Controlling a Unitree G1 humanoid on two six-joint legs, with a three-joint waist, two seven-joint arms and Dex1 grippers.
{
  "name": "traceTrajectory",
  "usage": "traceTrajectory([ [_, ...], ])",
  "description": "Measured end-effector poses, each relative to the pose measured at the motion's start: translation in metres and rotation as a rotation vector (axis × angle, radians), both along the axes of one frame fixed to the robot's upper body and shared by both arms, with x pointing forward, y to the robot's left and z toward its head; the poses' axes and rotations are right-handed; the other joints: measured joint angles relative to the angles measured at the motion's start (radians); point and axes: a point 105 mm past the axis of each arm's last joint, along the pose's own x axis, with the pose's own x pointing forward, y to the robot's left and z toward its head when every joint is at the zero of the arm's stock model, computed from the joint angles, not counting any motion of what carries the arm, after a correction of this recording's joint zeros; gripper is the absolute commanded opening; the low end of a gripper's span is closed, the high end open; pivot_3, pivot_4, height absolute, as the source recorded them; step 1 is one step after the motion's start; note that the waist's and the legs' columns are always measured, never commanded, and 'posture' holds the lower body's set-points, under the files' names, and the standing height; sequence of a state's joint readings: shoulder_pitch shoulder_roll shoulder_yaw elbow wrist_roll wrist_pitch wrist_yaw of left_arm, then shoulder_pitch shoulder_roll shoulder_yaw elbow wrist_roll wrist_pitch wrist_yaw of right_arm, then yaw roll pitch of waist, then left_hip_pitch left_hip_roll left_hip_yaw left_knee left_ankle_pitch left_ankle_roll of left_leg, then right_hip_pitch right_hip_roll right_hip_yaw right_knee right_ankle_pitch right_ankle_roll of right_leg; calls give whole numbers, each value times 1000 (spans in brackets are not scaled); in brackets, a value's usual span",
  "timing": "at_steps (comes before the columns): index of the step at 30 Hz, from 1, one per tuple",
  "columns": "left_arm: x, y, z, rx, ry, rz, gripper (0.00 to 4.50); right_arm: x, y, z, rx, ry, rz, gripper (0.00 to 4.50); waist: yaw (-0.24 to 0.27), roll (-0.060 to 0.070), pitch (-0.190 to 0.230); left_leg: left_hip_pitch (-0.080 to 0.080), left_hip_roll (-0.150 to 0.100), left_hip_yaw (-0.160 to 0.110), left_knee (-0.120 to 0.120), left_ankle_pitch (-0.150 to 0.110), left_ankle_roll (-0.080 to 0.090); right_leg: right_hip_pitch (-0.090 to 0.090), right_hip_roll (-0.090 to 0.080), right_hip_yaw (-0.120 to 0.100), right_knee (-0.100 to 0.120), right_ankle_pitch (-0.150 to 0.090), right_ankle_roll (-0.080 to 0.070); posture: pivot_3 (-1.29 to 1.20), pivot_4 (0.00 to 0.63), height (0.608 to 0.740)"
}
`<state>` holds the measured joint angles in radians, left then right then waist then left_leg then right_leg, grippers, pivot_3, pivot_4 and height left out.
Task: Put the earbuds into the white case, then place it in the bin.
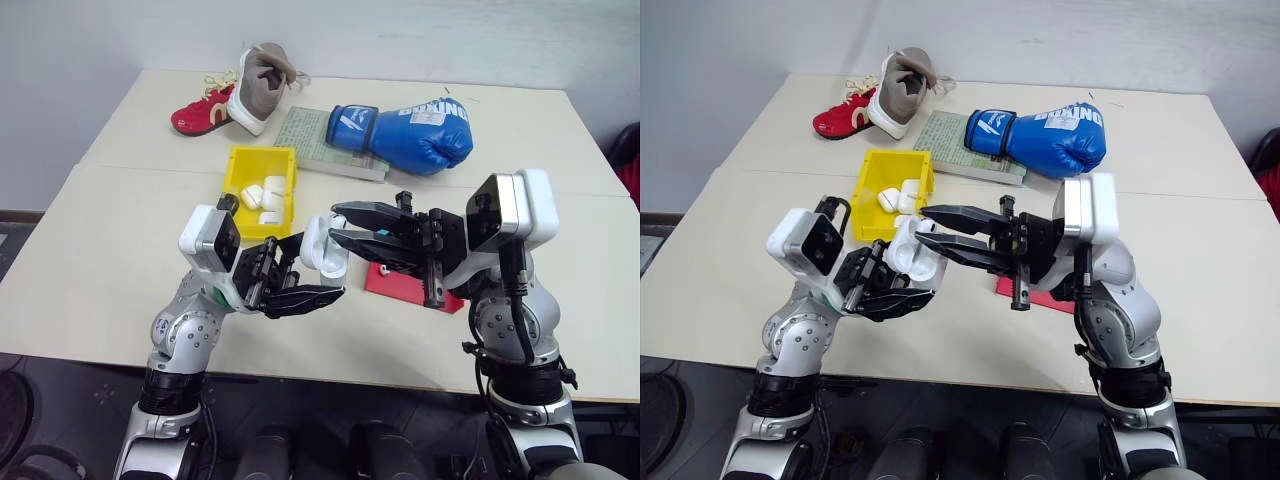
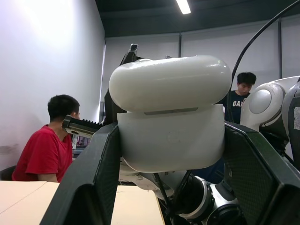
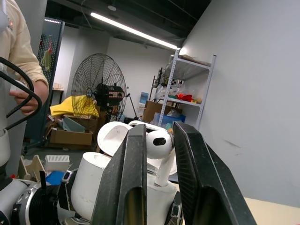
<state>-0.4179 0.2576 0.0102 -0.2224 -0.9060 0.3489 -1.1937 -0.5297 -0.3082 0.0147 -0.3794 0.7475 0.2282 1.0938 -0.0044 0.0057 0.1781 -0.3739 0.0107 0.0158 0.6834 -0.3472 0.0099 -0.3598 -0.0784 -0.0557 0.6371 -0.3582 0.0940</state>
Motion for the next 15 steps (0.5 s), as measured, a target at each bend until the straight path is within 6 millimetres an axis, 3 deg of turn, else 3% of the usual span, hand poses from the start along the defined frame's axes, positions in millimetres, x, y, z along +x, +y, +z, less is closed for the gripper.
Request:
traceTrajectory([
  [5,1,-1,-2,10,2,13,2794,3,-4,-11,-23,50,1,430,0,0,0,0,0,0,0,0,0,0,0,0,0,0,0,0,150,740],
  [15,2,2,0,4,-13,28,2794,11,-15,-29,-45,109,-20,3789,1,0,0,0,0,0,0,0,0,0,0,0,0,0,0,0,150,740],
])
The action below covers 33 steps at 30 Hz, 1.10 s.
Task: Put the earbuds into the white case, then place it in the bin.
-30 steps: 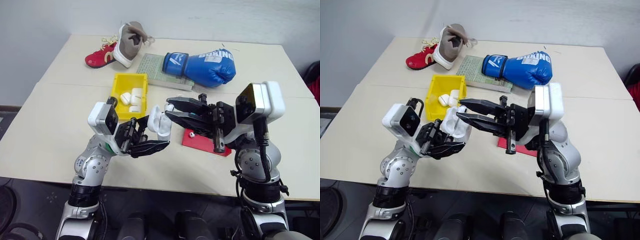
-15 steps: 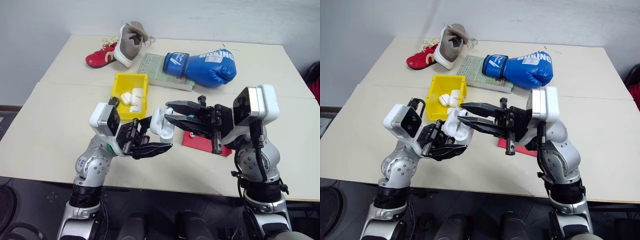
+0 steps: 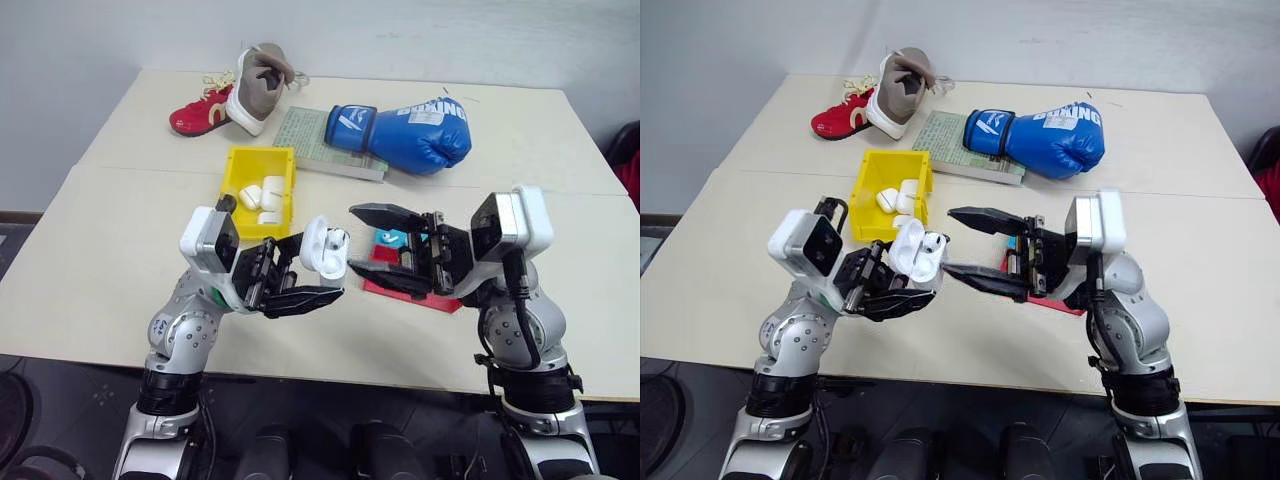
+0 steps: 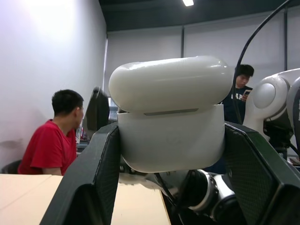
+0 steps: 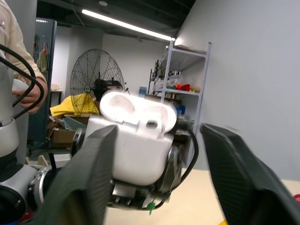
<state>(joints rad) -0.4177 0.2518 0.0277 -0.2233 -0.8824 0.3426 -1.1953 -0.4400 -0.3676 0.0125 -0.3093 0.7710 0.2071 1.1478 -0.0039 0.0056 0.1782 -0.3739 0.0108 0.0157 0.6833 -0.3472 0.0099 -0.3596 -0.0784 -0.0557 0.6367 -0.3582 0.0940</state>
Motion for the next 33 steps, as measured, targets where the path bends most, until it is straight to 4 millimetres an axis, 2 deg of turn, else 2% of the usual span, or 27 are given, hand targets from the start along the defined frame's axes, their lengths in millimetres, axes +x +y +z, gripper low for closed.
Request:
traceTrajectory([
  [2,0,0,-1,9,-3,3,2794,2,-7,-1,-13,6,-37,4484,1,0,0,0,0,0,0,0,0,0,0,0,0,0,0,0,150,740],
  [4,-1,5,-10,56,-10,24,2794,1,-24,-1,-72,9,-101,4484,4,0,0,0,0,0,0,0,1,0,-1,0,-1,0,0,0,150,740],
  [7,1,20,-30,121,19,86,2794,1,-66,-8,-173,34,-262,4484,9,0,0,0,-1,-2,-2,-1,1,2,0,-2,-5,0,0,0,150,740],
  [9,2,25,-39,146,30,109,2794,0,-95,-25,-238,97,-355,4484,14,0,0,0,0,-2,-2,-1,1,5,0,-3,-9,0,0,0,150,740],
  [14,1,31,-48,173,22,143,2794,3,-184,-86,-352,316,-694,4484,25,0,0,1,-1,-1,-1,-1,2,6,0,-2,-9,0,0,0,150,740],
  [16,1,32,-48,170,18,152,2794,-1,-211,-101,-391,347,-797,4484,25,0,0,2,-1,-1,-2,-1,2,6,0,-2,-10,0,0,0,150,740],
  [19,1,33,-50,170,22,164,2794,1,-234,-109,-443,366,-935,4484,14,1,0,3,1,2,-2,0,1,6,1,0,-10,0,0,0,150,740],
  [21,1,33,-50,171,23,169,2794,7,-238,-107,-472,354,-990,4484,3,1,1,4,1,3,-2,0,0,6,1,1,-10,0,0,0,150,740],
  [23,2,33,-50,170,27,178,2794,21,-232,-98,-466,353,-1010,4484,-4,1,1,6,2,5,-2,1,0,6,1,3,-9,0,0,0,150,740],
  [25,2,34,-51,170,29,185,2794,34,-218,-86,-465,331,-992,4484,-5,2,1,6,2,5,-2,2,-1,6,2,3,-9,0,0,0,150,740],
  [29,2,34,-52,171,32,196,2794,62,-185,-54,-599,213,-935,4484,1,4,2,4,2,6,-2,2,-1,2,1,4,-8,0,0,0,150,740],
  [31,2,35,-53,172,33,201,2794,71,-167,-35,-656,163,-860,4484,3,4,2,3,2,4,-2,1,-1,2,1,3,-8,0,0,0,150,740],
  [33,3,34,-53,172,34,205,2794,76,-151,-26,-681,143,-789,4484,6,4,2,2,2,3,-2,1,-1,1,1,2,-9,0,0,0,150,740],
])
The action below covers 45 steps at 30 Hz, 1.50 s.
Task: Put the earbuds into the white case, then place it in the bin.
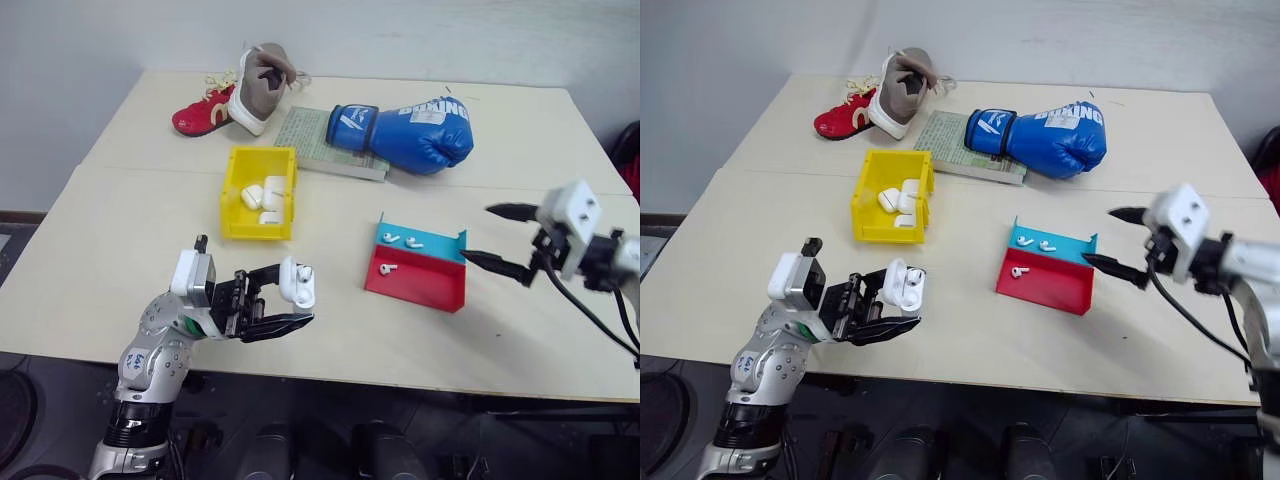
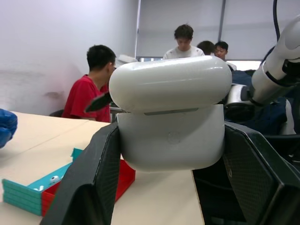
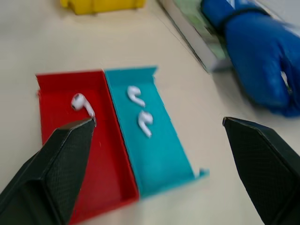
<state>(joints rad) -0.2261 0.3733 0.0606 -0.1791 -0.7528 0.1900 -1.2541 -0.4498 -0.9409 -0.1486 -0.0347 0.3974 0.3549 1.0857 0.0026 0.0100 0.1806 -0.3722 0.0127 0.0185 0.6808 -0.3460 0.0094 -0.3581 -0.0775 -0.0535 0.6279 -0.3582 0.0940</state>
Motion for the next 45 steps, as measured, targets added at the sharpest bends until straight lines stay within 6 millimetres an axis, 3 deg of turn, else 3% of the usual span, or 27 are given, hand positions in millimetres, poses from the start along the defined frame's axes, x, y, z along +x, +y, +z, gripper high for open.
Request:
traceTrajectory([
  [4,0,0,-1,2,-5,18,2794,18,28,3,-99,91,115,4484,-5,0,0,-2,-1,0,2,-1,1,0,-1,-1,0,0,0,0,150,740],
  [9,0,0,-2,4,-19,22,2794,54,30,-8,-274,199,62,4484,-7,0,0,-2,-1,0,1,-1,1,-2,-1,-1,0,0,0,0,150,740],
  [15,0,1,-1,3,-32,25,2794,86,33,-21,-444,200,43,4484,-8,0,0,-3,-1,1,1,0,1,-3,-1,-2,2,0,0,0,150,740],
  [30,-2,2,-5,-5,-17,63,2794,95,35,-48,-615,238,133,4484,-30,0,1,-3,-1,0,1,0,1,-4,-1,-3,8,0,0,0,150,740],
  [39,-5,-1,-5,-1,-19,65,2794,97,43,-57,-666,226,160,1447,-34,1,1,-2,-1,0,2,0,0,-4,-1,-2,9,0,0,0,150,740],
  [45,-5,-1,-5,0,-17,68,2794,99,51,-56,-681,207,179,1447,-34,1,1,-2,-1,0,2,0,0,-4,-1,-2,10,0,0,0,150,740],
])
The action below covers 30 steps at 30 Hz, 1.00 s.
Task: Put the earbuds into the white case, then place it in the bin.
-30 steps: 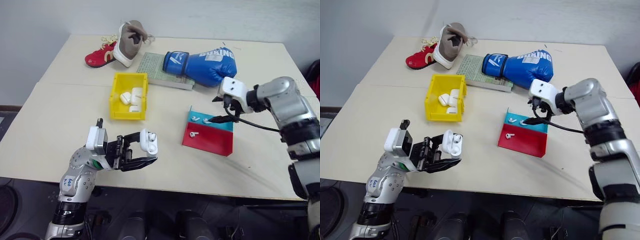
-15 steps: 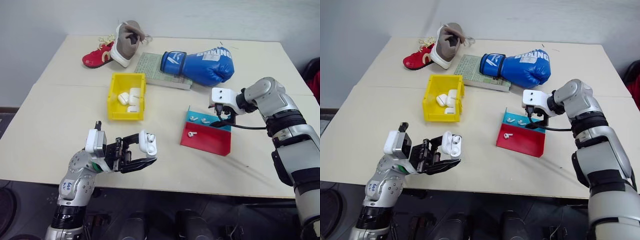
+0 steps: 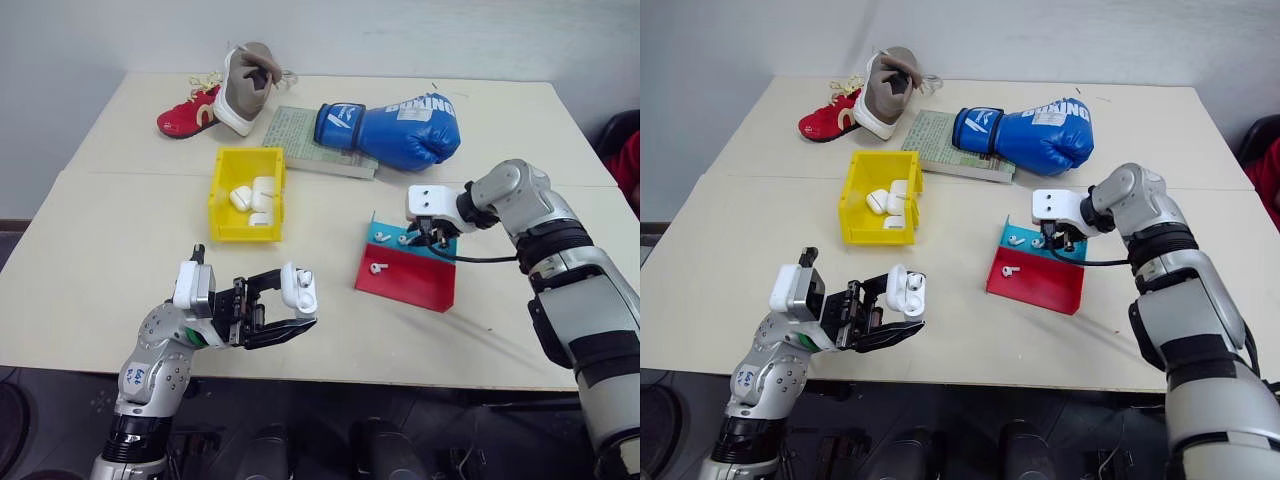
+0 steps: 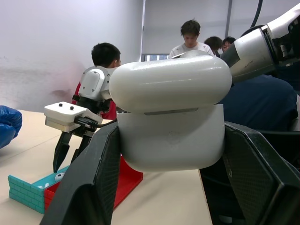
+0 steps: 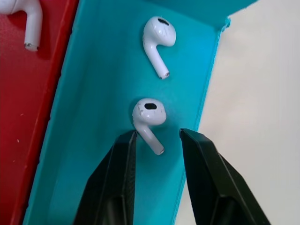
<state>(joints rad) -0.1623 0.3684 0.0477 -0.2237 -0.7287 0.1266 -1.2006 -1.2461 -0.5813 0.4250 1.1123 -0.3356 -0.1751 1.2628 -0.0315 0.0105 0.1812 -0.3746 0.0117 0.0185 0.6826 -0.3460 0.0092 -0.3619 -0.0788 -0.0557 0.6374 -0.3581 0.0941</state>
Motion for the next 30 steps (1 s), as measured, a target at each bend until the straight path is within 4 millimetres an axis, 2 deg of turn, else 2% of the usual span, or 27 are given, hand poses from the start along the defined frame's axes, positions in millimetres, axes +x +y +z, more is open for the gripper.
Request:
traceTrajectory([
  [11,0,2,1,3,-3,7,2794,3,12,0,-18,-19,44,1447,0,0,0,0,0,0,0,0,0,0,0,0,0,0,0,0,150,740],
  [29,2,3,1,1,1,20,2794,0,12,0,-52,-2,73,1447,0,0,0,1,0,0,0,0,0,1,0,0,0,0,0,0,150,740],
  [30,2,3,1,1,1,21,2794,0,12,-1,-52,0,73,1260,0,0,0,1,0,0,0,0,0,1,0,0,0,0,0,0,150,740],
])
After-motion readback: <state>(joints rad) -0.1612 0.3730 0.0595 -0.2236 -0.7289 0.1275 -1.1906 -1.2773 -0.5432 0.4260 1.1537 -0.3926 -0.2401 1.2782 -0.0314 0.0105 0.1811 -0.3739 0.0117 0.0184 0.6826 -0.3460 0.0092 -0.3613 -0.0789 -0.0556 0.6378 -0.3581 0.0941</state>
